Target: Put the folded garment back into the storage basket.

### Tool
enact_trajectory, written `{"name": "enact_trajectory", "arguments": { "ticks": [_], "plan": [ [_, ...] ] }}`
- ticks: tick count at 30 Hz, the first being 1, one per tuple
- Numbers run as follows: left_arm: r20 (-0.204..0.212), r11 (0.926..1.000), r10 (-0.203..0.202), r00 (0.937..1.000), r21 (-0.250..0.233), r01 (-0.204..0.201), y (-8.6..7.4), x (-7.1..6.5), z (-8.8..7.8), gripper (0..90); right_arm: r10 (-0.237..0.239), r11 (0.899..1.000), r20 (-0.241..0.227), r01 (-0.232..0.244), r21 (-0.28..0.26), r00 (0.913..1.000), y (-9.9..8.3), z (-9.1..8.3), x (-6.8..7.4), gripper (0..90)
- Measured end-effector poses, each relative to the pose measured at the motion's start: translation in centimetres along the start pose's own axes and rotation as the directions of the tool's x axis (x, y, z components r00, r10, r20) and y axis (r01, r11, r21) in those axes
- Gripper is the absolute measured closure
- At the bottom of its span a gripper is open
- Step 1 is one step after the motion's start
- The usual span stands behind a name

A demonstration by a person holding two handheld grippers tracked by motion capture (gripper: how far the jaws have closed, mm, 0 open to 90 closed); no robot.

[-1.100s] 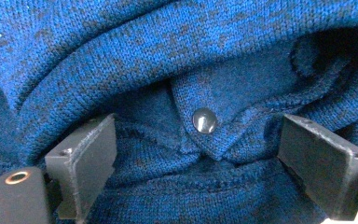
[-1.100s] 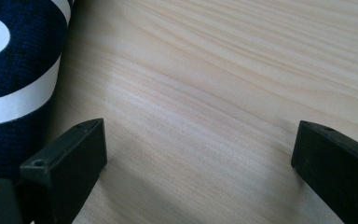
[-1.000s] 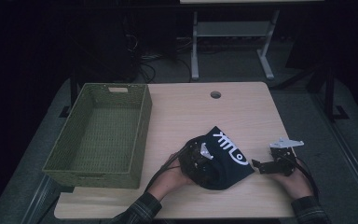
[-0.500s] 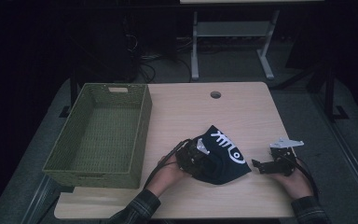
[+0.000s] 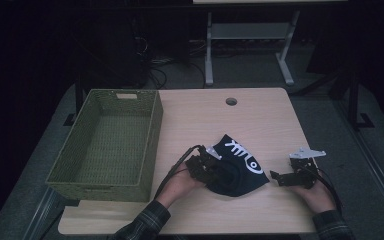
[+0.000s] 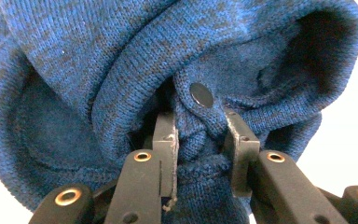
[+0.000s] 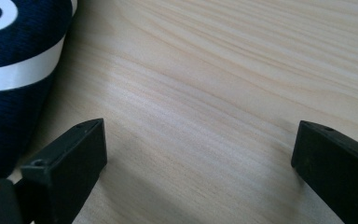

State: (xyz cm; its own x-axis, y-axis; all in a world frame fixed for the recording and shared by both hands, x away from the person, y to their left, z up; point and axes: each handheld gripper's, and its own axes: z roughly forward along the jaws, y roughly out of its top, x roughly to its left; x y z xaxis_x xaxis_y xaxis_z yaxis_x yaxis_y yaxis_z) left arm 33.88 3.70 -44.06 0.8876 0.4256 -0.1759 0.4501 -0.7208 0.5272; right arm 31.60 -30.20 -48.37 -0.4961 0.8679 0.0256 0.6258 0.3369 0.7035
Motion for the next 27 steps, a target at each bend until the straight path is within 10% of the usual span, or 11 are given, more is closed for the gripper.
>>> {"name": "enact_trajectory", "arguments": {
  "ticks": [27],
  "plan": [
    [0.023, 0.9922, -0.041, 0.9989, -0.116, 0.044, 2.3, 0.8, -5.9, 70.4, 0.006, 1.0, -0.001, -0.006, 0.003, 1.0, 0.0, 0.0, 0.0, 2.7]
  ]
}}
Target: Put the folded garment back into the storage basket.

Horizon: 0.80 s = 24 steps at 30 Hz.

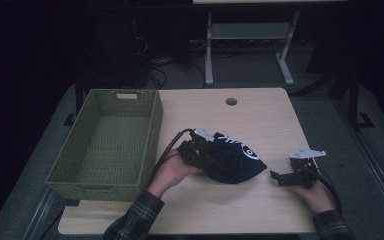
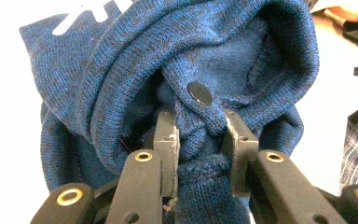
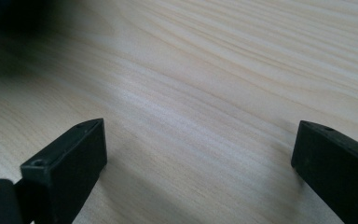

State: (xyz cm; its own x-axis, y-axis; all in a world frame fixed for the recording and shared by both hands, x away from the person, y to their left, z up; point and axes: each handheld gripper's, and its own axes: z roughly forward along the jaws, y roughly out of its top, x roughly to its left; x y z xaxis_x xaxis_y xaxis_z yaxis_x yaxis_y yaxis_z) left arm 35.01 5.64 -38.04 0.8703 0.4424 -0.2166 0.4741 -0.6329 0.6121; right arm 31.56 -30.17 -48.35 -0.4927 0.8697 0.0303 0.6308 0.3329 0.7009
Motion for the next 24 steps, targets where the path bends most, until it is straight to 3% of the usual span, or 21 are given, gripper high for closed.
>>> {"name": "enact_trajectory", "arguments": {
  "ticks": [11, 24],
  "plan": [
    [-0.005, 0.9991, -0.01, 0.9999, -0.041, 0.01, 1.3, 0.5, -3.4, 70.4, 0.0, 1.0, 0.0, 0.0, -0.001, 1.0, 0.0, 0.0, 0.0, 2.7],
    [-0.023, 0.9974, -0.023, 0.9995, -0.069, 0.022, 2.1, 2.1, -7.9, 70.3, 0.0, 1.0, 0.0, 0.0, 0.0, 1.0, 0.0, 0.0, 0.0, 2.7]
  ]
}}
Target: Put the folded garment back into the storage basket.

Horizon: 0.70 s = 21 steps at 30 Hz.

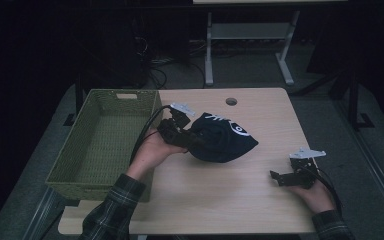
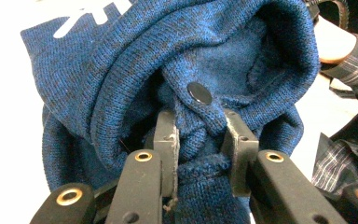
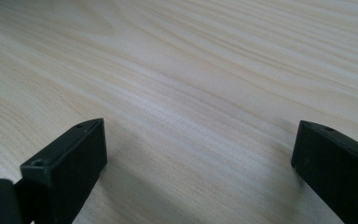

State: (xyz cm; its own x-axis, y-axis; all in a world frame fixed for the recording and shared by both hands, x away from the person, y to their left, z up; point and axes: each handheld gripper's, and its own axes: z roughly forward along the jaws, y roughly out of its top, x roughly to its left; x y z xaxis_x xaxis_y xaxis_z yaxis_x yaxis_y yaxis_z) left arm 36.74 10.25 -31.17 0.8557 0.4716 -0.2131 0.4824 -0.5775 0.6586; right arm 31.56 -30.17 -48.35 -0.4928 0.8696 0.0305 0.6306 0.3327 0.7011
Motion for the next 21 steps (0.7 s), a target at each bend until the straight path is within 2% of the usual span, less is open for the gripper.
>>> {"name": "enact_trajectory", "arguments": {
  "ticks": [11, 21],
  "plan": [
    [-0.055, 0.9999, 0.004, 0.9985, -0.011, -0.004, 0.7, 0.8, -3.3, 70.2, 0.0, 1.0, 0.0, 0.0, 0.0, 1.0, 0.0, 0.0, 0.0, 2.7],
    [-0.109, 0.9994, -0.003, 0.994, -0.033, -0.001, 0.5, 1.3, -6.1, 70.2, 0.003, 1.0, 0.002, -0.003, 0.0, 1.0, 0.0, 0.0, 0.0, 2.7]
  ]
}}
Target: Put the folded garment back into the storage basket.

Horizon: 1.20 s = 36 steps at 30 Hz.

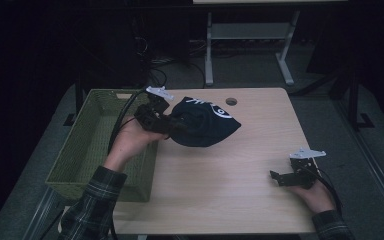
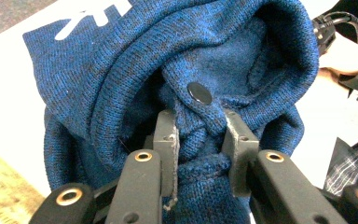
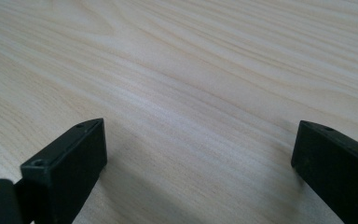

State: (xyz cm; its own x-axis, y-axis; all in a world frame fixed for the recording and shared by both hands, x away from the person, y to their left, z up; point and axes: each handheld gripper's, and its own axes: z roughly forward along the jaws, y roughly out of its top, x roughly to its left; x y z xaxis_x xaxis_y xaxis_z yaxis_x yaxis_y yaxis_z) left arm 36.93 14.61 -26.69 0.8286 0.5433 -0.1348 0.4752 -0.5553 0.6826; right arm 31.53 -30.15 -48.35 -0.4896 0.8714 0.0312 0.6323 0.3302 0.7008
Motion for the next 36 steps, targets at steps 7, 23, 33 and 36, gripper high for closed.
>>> {"name": "enact_trajectory", "arguments": {
  "ticks": [7, 23, 33, 36],
  "plan": [
    [-0.038, 0.9998, -0.015, 0.9992, -0.01, 0.015, -0.3, 0.8, -1.7, 70.2, 0.0, 1.0, 0.0, 0.0, 0.0, 1.0, 0.0, 0.0, 0.0, 2.7],
    [-0.128, 0.9951, -0.089, 0.9877, -0.053, 0.083, -2.6, 3.3, -5.6, 70.1, 0.0, 1.0, 0.0, 0.0, 0.0, 1.0, 0.0, 0.0, 0.0, 2.7],
    [-0.168, 0.9896, -0.136, 0.9764, -0.07, 0.126, -4.6, 4.5, -7.1, 70.0, 0.0, 1.0, 0.0, 0.0, 0.0, 1.0, 0.0, 0.0, 0.0, 2.7],
    [-0.185, 0.9879, -0.149, 0.9715, -0.072, 0.137, -5.3, 5.0, -7.6, 70.0, 0.001, 1.0, 0.0, -0.001, 0.0, 1.0, 0.0, 0.0, 0.0, 2.7]
  ]
}}
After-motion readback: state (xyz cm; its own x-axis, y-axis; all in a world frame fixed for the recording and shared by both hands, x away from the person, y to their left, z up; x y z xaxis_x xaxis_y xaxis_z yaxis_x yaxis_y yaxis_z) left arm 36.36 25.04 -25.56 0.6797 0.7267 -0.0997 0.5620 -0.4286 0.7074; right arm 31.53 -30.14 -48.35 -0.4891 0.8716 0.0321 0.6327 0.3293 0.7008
